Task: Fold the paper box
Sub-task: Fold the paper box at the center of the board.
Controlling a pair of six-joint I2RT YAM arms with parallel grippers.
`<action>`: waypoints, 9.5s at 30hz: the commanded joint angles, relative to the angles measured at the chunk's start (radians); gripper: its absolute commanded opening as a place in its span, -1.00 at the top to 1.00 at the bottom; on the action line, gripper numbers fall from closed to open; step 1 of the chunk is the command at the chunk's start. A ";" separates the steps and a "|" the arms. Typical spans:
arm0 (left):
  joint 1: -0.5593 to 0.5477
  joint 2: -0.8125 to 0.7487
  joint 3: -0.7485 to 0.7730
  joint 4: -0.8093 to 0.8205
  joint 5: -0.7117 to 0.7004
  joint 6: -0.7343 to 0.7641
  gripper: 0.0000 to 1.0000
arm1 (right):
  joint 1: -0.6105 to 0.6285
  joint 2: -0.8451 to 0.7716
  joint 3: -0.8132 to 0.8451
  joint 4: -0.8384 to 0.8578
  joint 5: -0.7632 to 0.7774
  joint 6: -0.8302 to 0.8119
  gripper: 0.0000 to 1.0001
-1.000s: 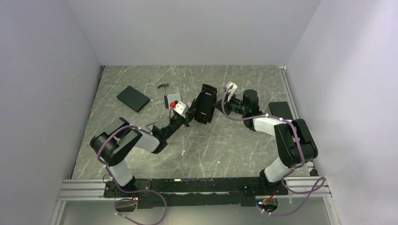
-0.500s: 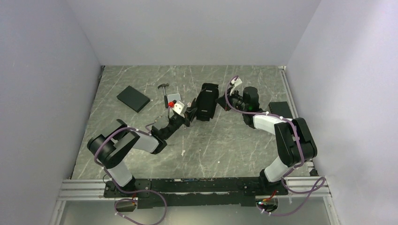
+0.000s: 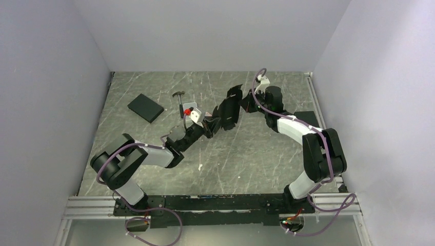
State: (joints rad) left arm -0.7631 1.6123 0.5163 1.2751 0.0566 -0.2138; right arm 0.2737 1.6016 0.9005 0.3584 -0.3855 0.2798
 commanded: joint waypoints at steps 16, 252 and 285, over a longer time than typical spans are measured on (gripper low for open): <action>-0.025 0.067 0.035 -0.092 0.068 -0.054 1.00 | 0.107 -0.043 -0.023 0.031 -0.059 0.009 1.00; 0.148 0.097 0.778 -1.583 0.657 -0.108 1.00 | 0.112 -0.126 -0.047 -0.789 -0.297 -1.423 0.71; 0.151 0.127 0.768 -1.604 0.542 -0.171 1.00 | 0.144 -0.139 -0.053 -1.023 -0.312 -1.807 0.34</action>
State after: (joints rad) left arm -0.6079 1.7329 1.2438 -0.3878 0.5926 -0.3710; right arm 0.3988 1.4570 0.8032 -0.5907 -0.6067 -1.4292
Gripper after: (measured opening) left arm 0.021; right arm 0.338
